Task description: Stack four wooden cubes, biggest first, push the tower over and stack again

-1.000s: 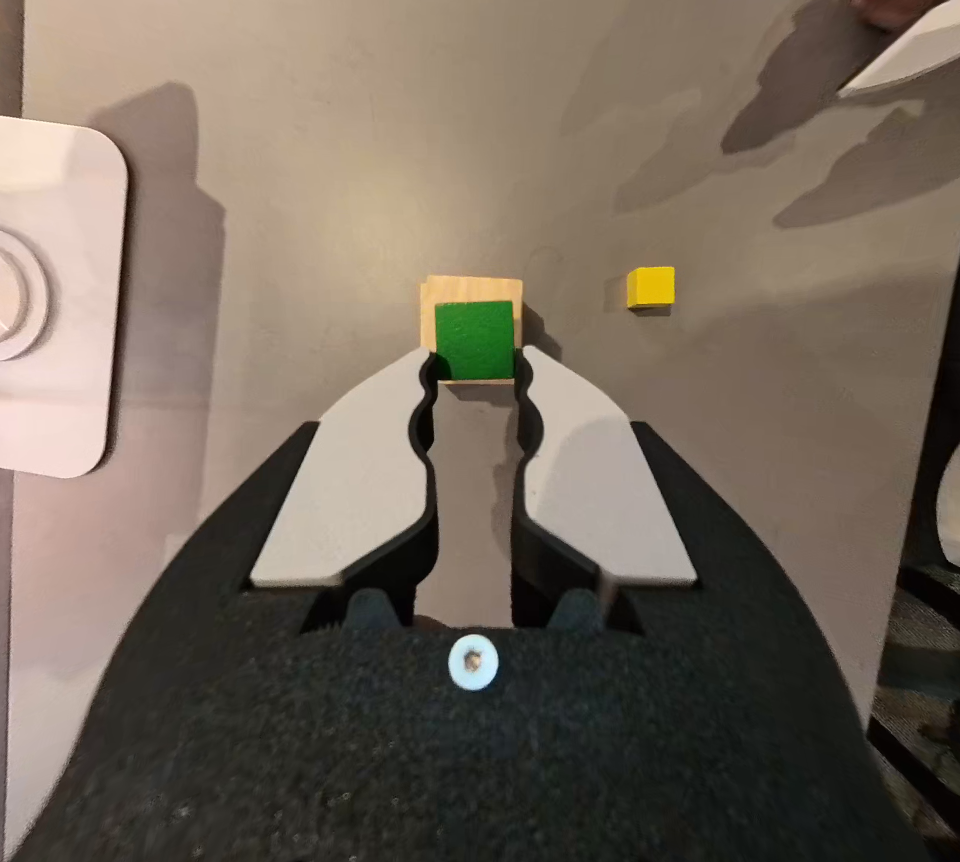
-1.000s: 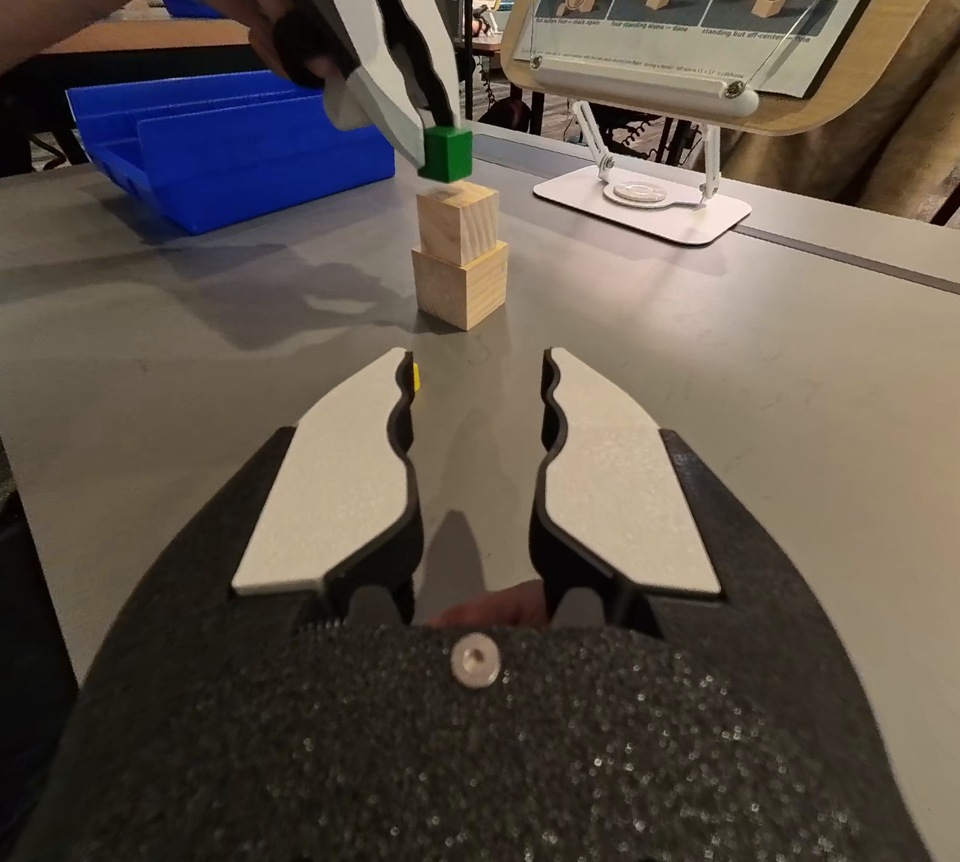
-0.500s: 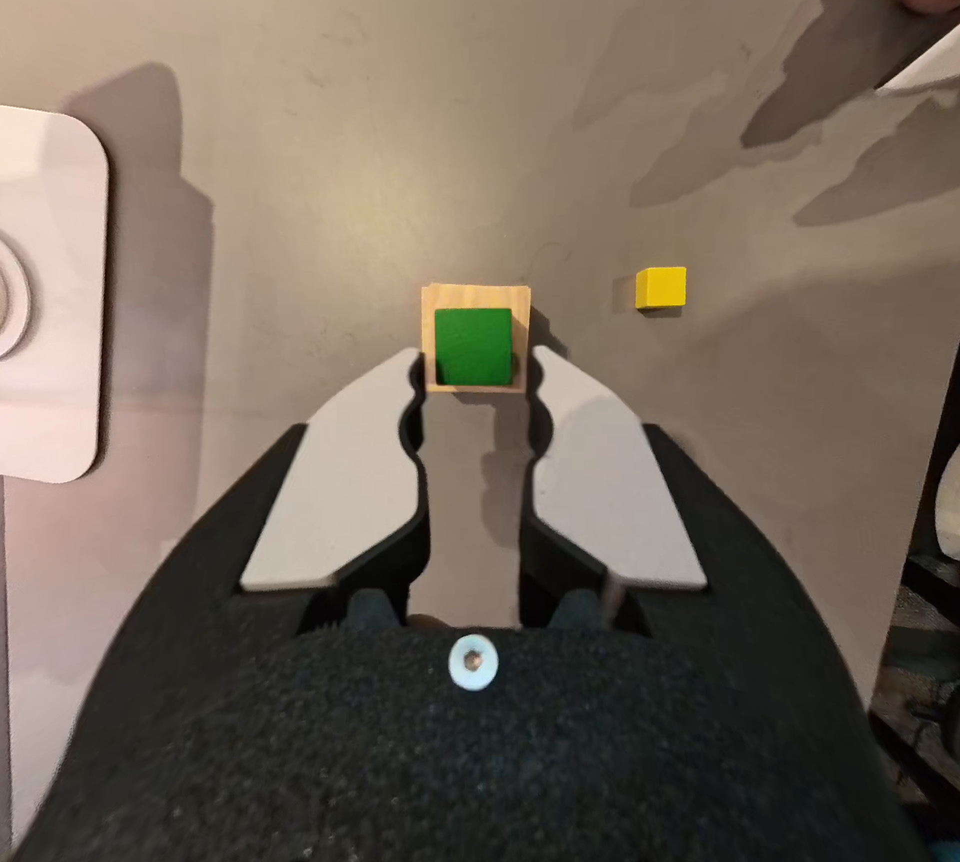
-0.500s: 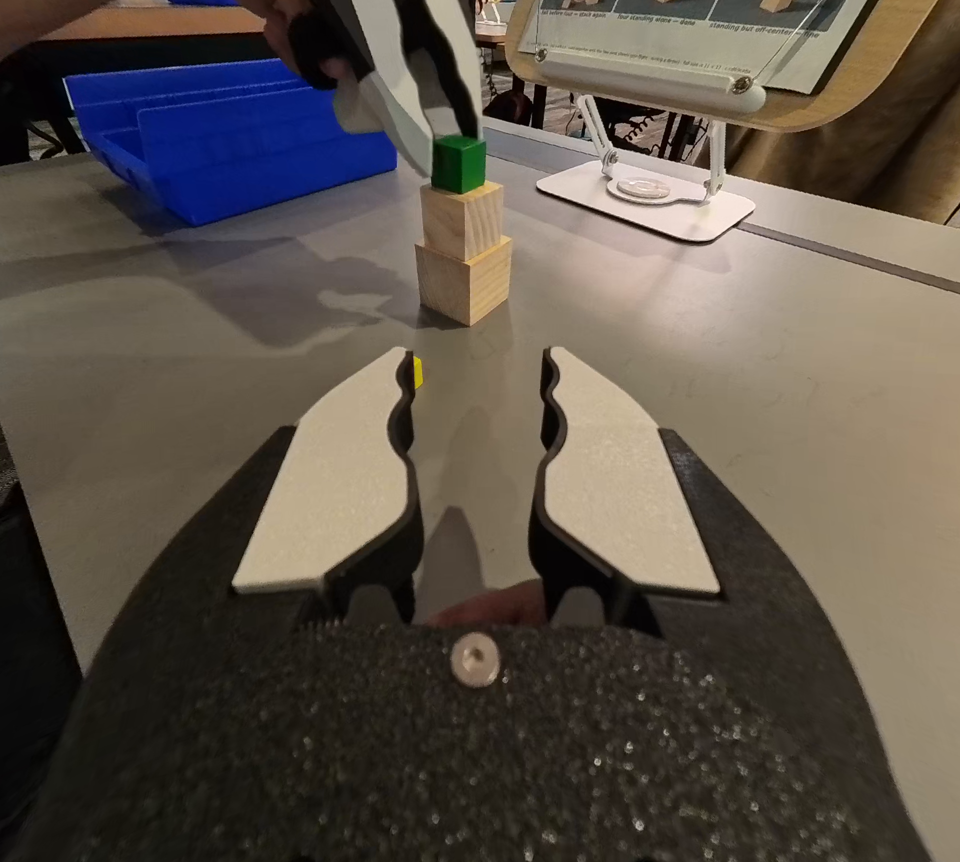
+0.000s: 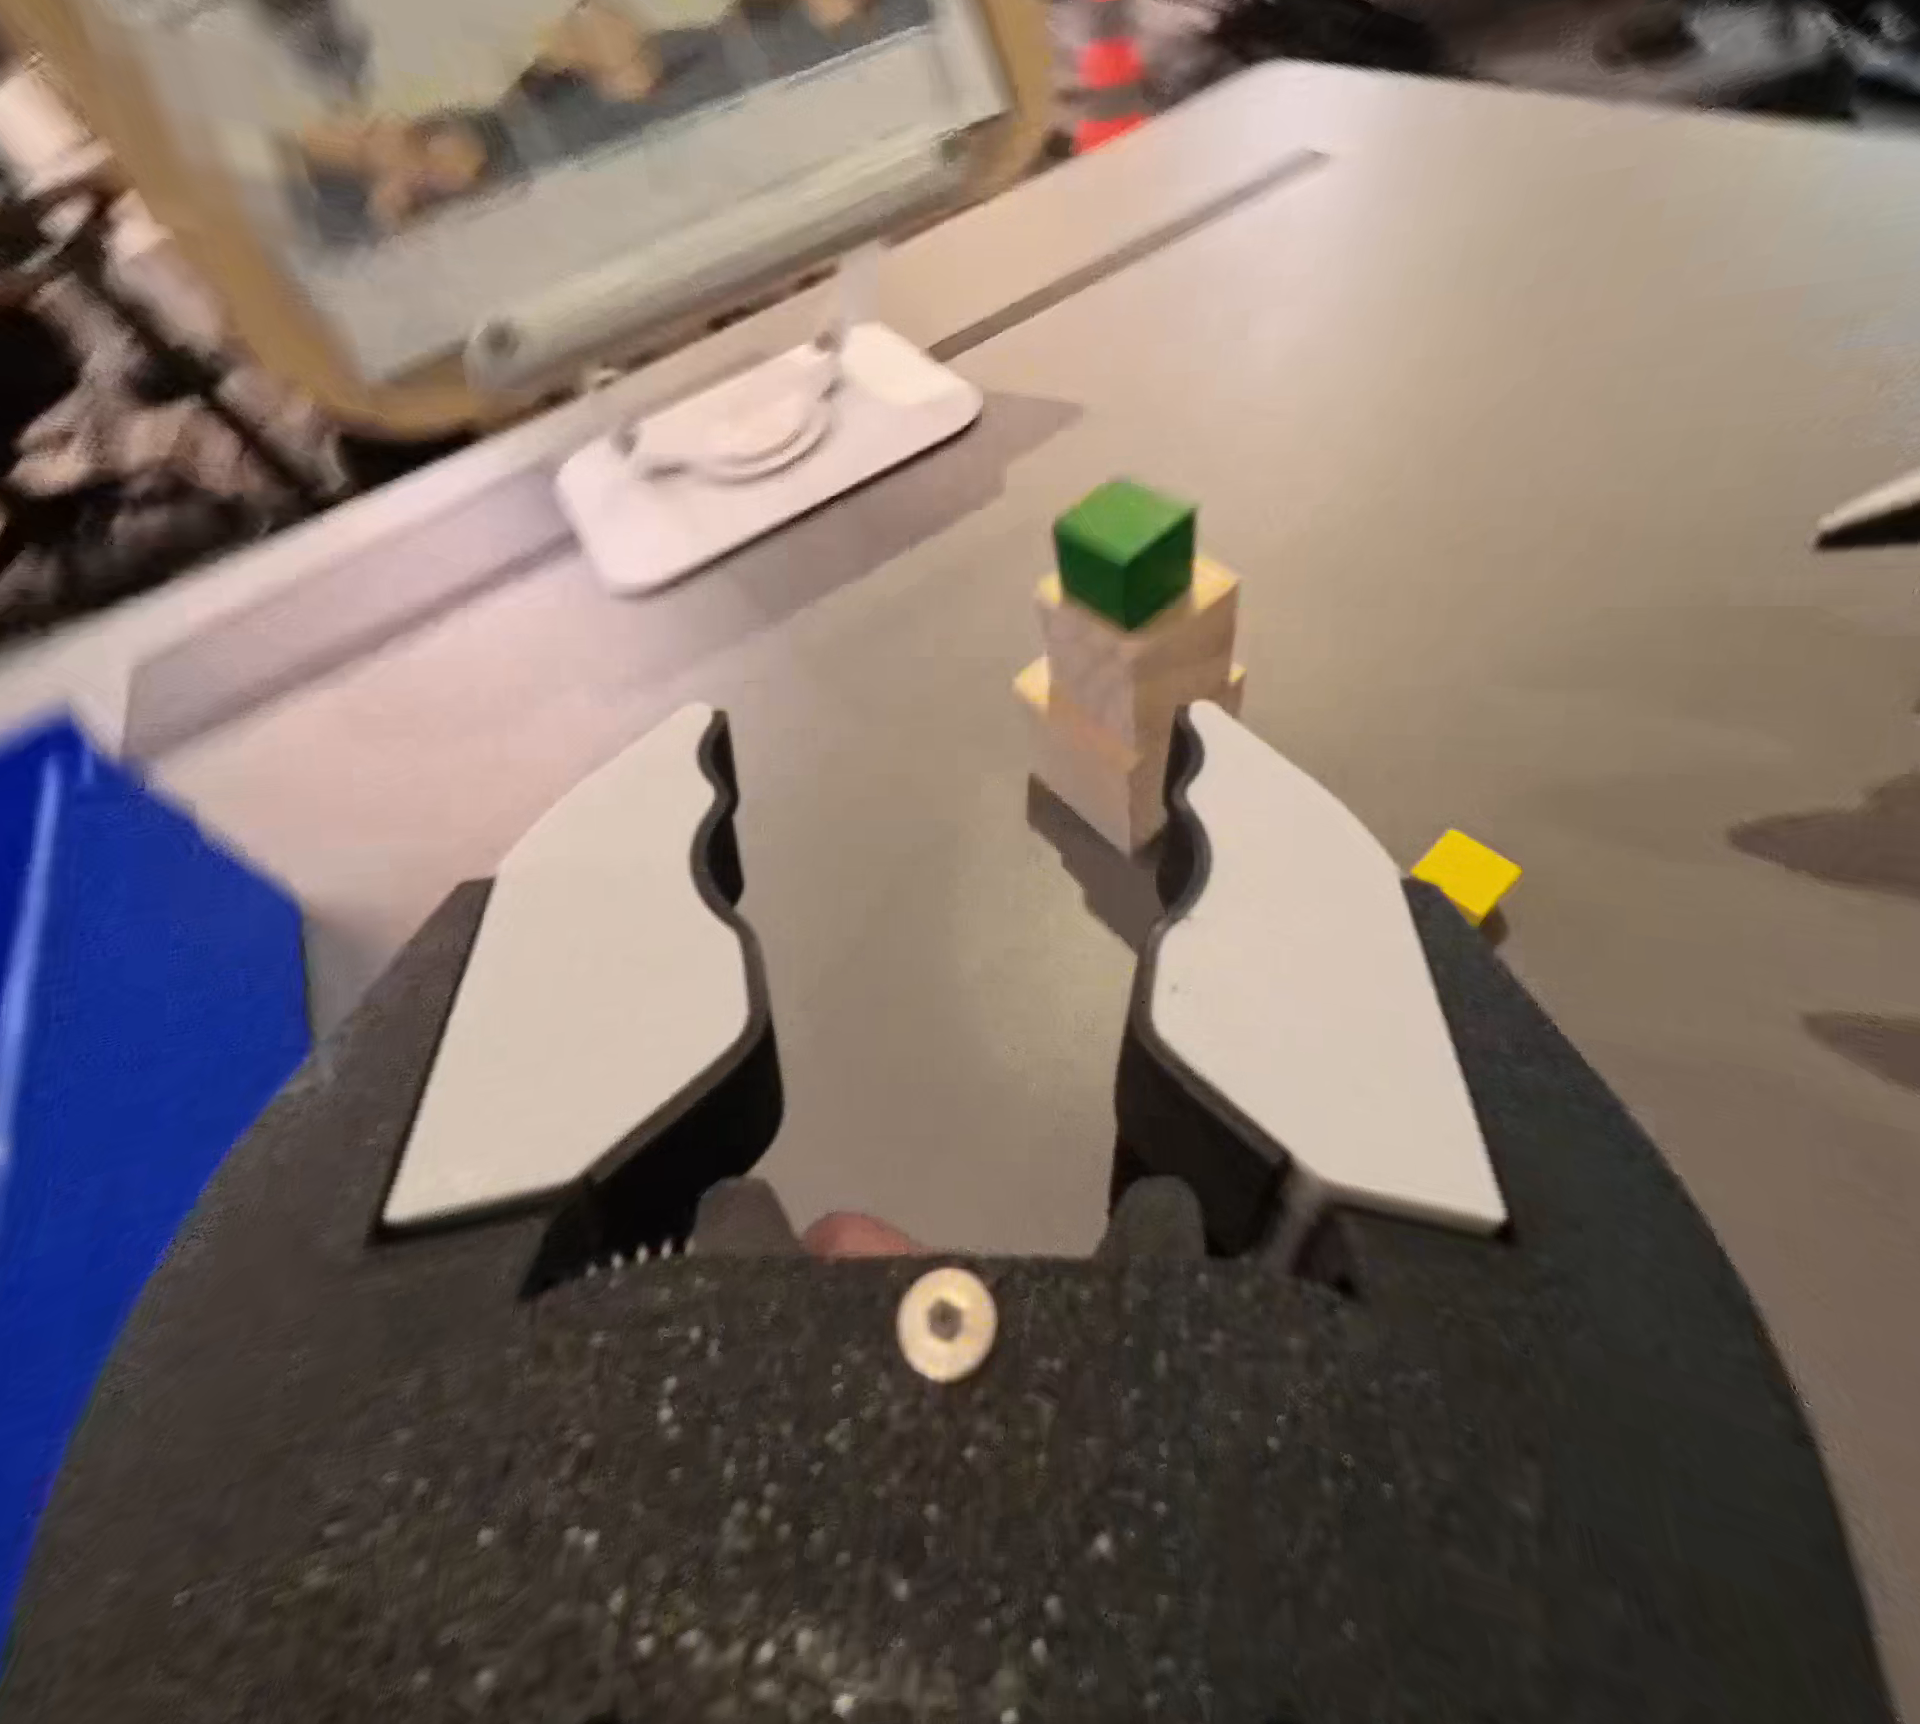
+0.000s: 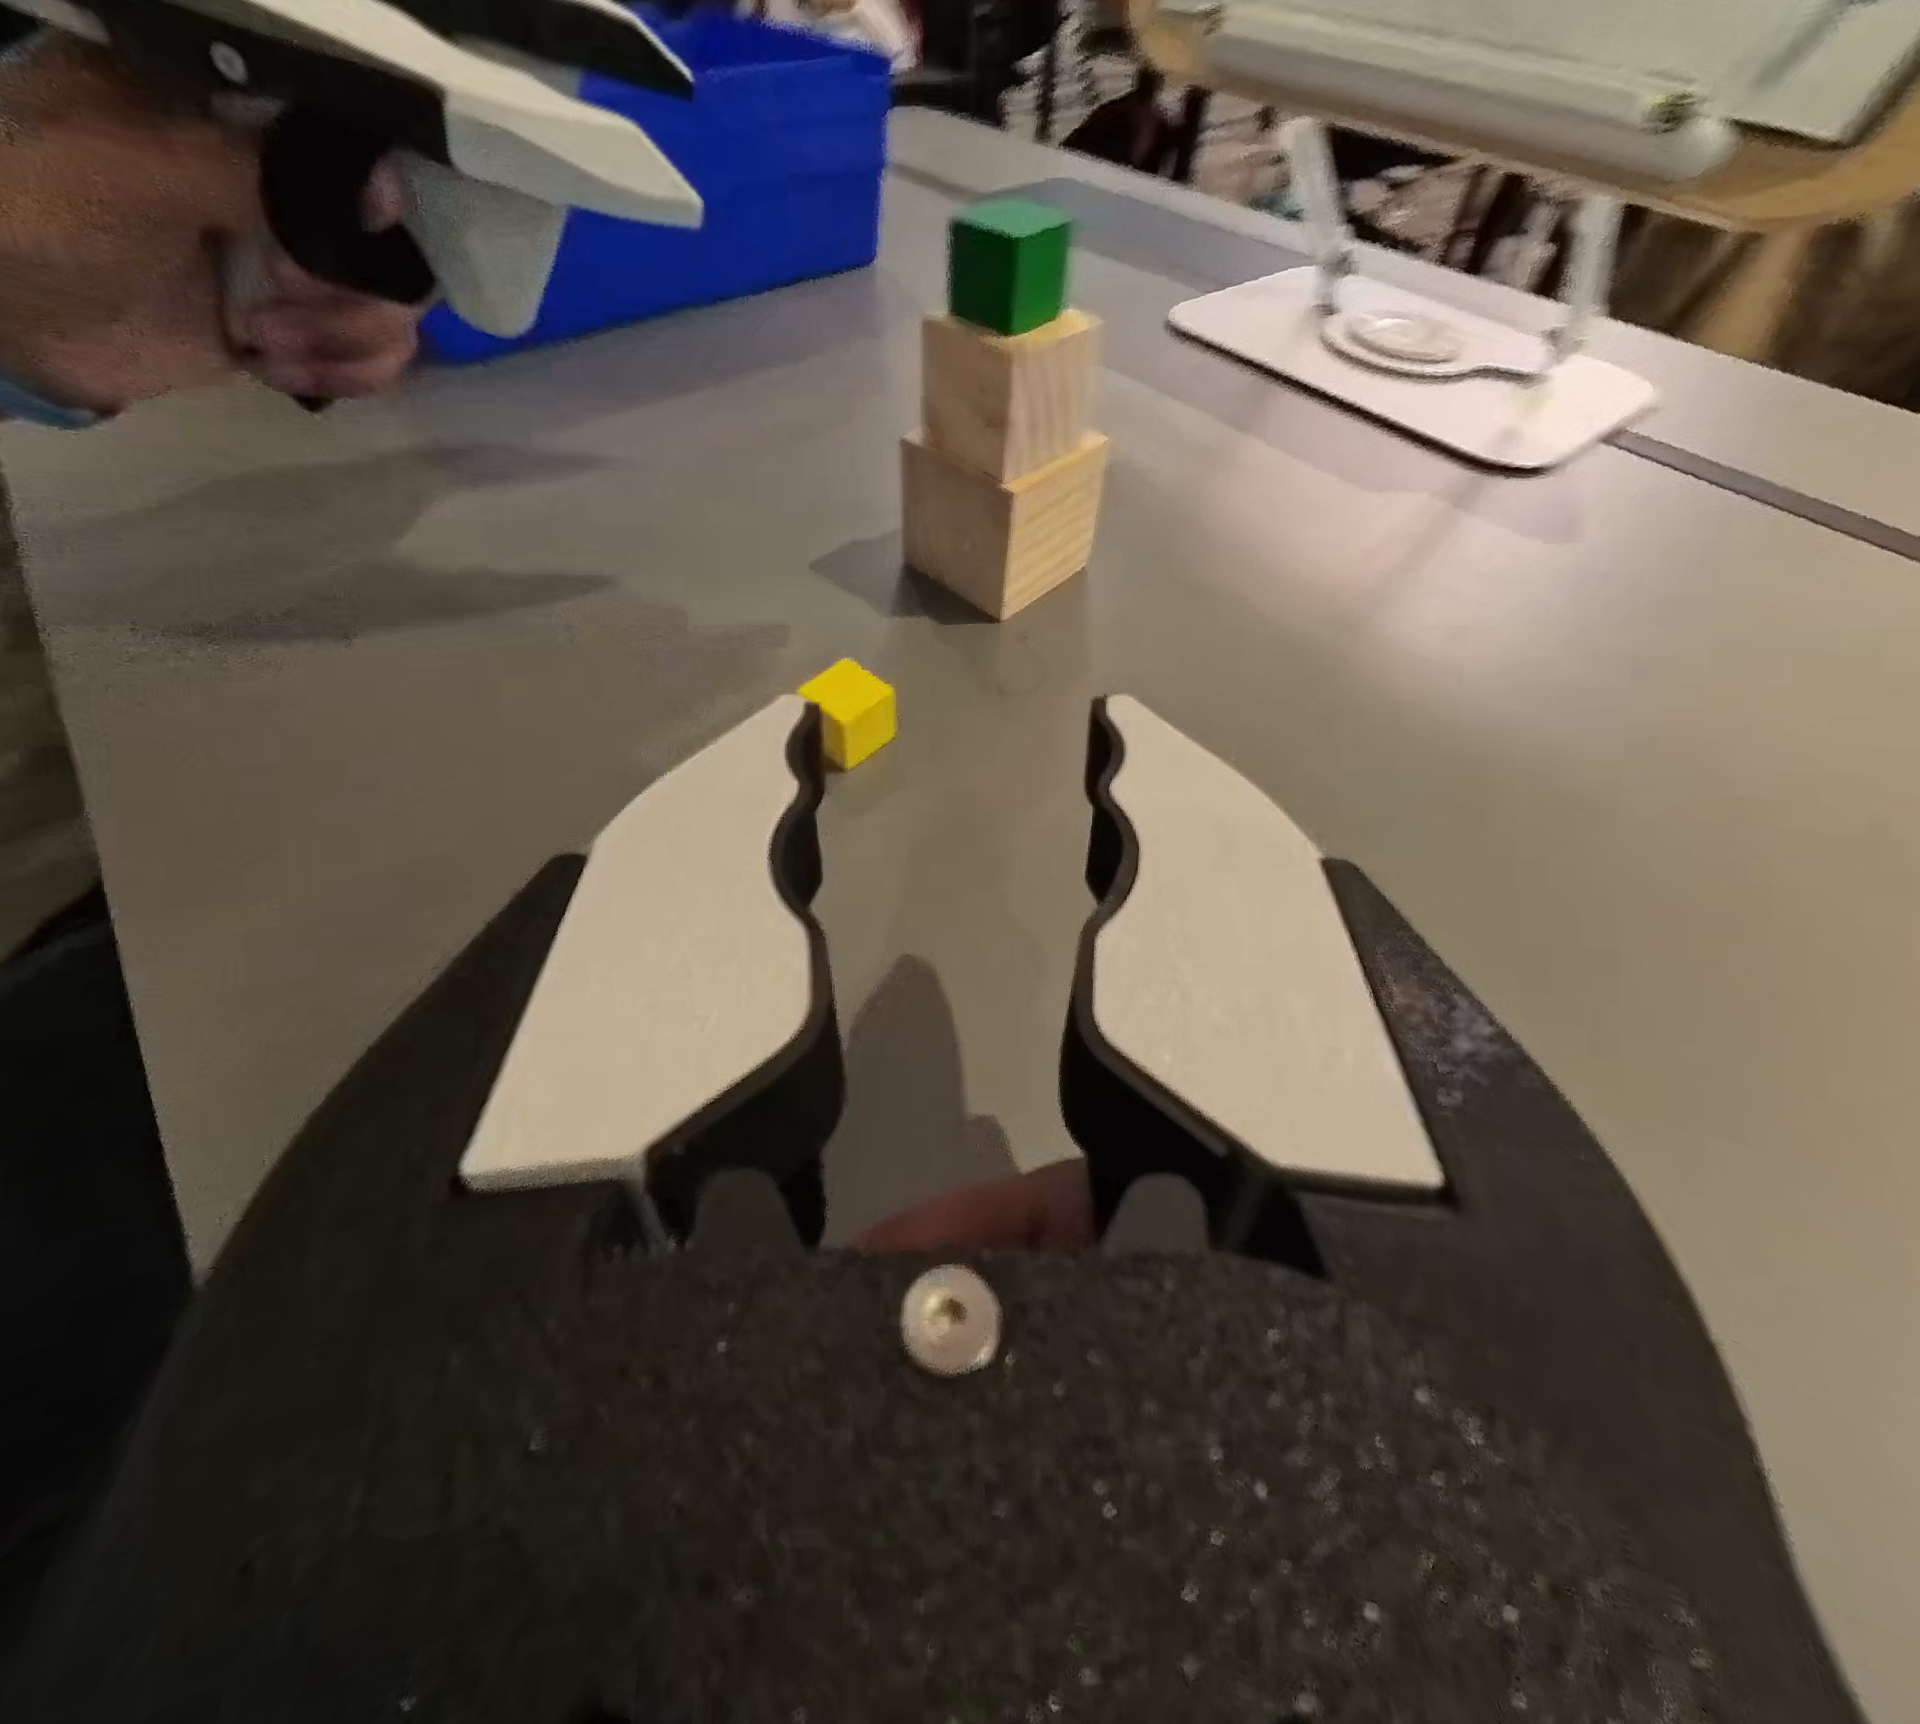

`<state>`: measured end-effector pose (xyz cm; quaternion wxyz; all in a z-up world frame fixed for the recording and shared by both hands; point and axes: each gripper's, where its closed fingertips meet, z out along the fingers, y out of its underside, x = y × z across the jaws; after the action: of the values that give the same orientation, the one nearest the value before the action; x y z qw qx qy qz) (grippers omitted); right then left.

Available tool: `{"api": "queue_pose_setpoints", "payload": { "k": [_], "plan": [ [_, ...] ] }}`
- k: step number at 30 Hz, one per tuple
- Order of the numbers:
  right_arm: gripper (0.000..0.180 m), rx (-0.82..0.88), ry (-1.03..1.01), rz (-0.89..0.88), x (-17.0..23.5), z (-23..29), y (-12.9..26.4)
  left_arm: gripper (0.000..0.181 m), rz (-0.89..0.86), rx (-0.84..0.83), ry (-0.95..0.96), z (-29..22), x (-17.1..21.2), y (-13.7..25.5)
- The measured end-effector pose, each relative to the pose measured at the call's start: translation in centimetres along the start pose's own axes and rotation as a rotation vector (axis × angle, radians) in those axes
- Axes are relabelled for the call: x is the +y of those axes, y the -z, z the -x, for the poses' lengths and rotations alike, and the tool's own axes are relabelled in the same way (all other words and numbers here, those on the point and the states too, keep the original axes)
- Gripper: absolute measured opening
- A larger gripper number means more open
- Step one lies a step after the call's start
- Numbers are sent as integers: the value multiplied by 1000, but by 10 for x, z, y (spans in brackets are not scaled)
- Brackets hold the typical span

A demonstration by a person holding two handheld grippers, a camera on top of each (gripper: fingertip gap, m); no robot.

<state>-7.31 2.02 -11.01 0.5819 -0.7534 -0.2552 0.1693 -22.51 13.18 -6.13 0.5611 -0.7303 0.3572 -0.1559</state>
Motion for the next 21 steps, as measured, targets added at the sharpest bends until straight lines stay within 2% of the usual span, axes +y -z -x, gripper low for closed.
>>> {"api": "queue_pose_setpoints", "payload": {
  "k": [3,5,6,8,13,16,18,21],
  "plan": [
    [48,-187,200,130,-2,19,-17,76,-23,-108,164,-4,48,19],
    [46,-291,389,270,-3,28,-32,77,-11,-134,191,-6,63,25],
    [39,-320,483,326,-4,29,-40,77,-17,-150,191,-5,64,28],
    [40,-397,588,518,8,27,-54,72,-63,-186,188,-3,59,36],
    [41,-552,662,809,32,31,-68,67,-148,-197,150,-8,50,47],
    [41,-568,691,871,44,35,-74,68,-134,-193,122,-12,52,46],
    [22,-569,712,903,52,35,-77,68,-138,-191,106,-14,51,47],
    [22,-519,772,877,36,28,-81,68,-142,-188,108,-14,51,47]
  ]
}}
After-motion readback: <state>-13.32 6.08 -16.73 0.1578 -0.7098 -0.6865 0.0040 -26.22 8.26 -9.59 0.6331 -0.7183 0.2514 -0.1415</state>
